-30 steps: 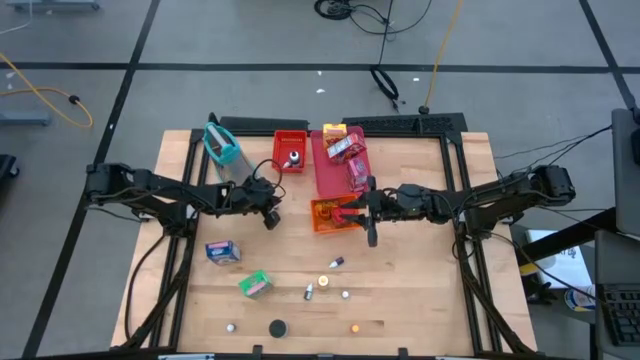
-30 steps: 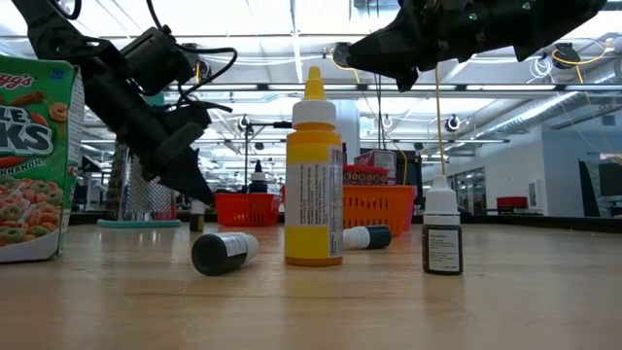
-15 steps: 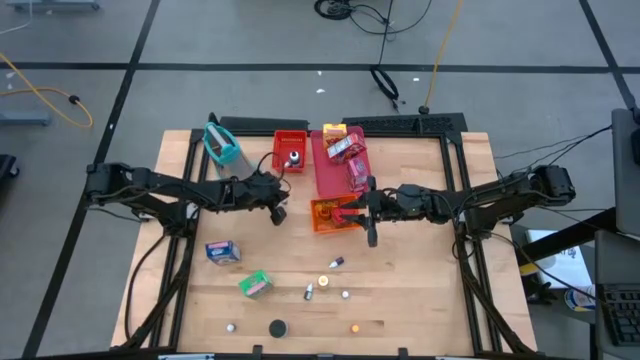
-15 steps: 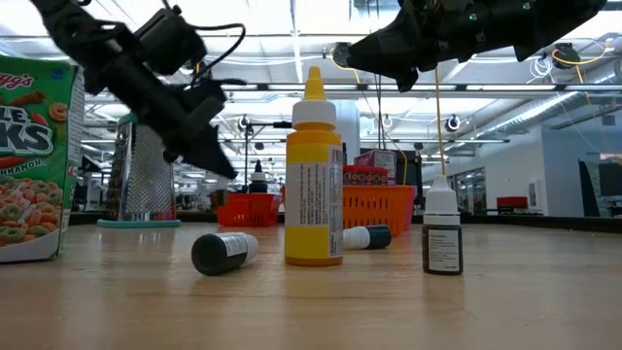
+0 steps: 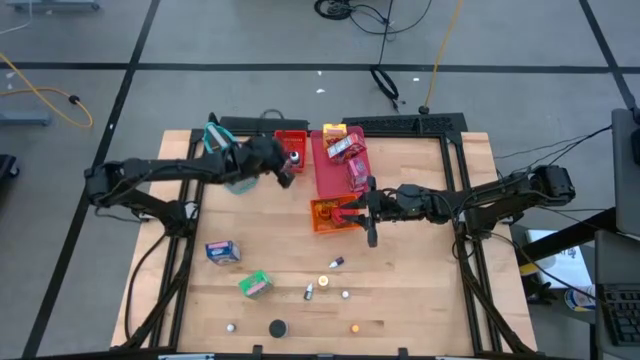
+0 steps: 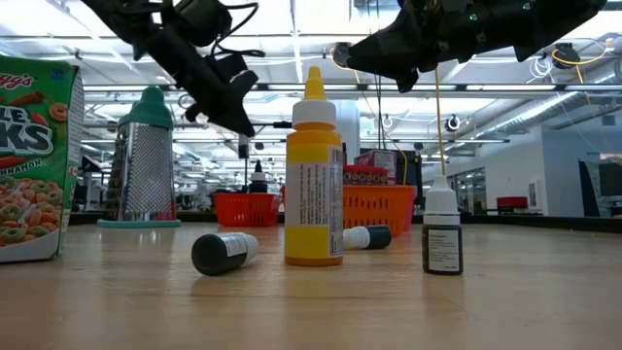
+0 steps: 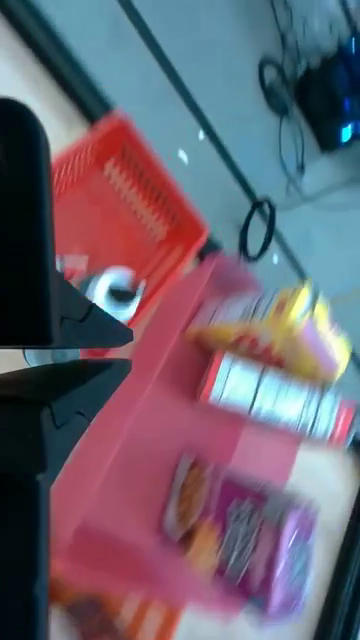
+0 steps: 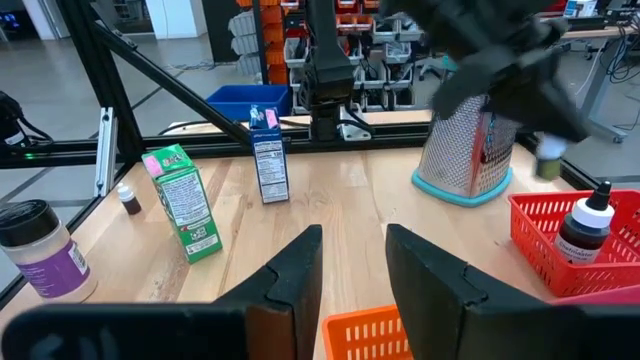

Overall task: Pick & Place Kitchen Items
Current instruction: Put the green food coloring bottle into the red bin, then put the purple food coloring bottle into the red bin

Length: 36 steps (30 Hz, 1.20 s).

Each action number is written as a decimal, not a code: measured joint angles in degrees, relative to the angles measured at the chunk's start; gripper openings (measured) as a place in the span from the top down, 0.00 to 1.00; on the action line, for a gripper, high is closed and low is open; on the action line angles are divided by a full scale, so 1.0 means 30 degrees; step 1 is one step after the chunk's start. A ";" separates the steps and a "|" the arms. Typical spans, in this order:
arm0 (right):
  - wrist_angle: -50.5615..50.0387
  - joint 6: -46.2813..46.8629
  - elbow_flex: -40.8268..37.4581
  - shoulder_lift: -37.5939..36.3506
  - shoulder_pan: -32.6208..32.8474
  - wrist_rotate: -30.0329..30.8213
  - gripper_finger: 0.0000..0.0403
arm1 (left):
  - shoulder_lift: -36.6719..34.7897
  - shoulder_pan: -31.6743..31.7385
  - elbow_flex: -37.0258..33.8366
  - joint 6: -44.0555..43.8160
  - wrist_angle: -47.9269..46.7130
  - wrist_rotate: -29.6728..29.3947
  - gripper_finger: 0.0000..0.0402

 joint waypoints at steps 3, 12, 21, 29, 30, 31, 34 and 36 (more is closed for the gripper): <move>0.0005 0.0000 0.0000 0.0000 -0.0006 0.0000 0.74 | 0.0000 0.1348 0.0351 0.0000 -0.0066 -0.0427 1.00; 0.0237 0.0000 0.0000 0.0000 -0.0004 0.0000 0.74 | 0.0000 0.4125 0.0503 -0.0211 0.0673 0.0722 1.00; 0.0220 0.0030 0.0000 0.0000 -0.0003 0.0007 0.74 | 0.1392 0.4625 0.0524 0.0063 0.2813 0.1795 1.00; 0.0153 0.0066 0.0000 0.0000 0.0000 0.0005 0.74 | 0.2193 0.4619 0.0510 0.0396 0.2992 0.1678 0.89; 0.0153 0.0066 0.0000 0.0000 0.0000 0.0001 0.74 | 0.2193 0.4606 0.0510 0.0394 0.2933 0.1677 0.87; 0.0160 0.0066 0.0000 0.0000 0.0000 0.0007 0.74 | 0.2193 0.4594 0.0510 0.0402 0.2911 0.1675 0.84; 0.0157 0.0066 0.0000 0.0000 0.0000 0.0007 0.74 | 0.2193 0.4594 0.0510 0.0407 0.2932 0.1678 0.78; 0.0160 0.0066 0.0000 0.0000 0.0000 0.0007 0.74 | 0.2193 0.4594 0.0510 0.0410 0.2912 0.1683 0.74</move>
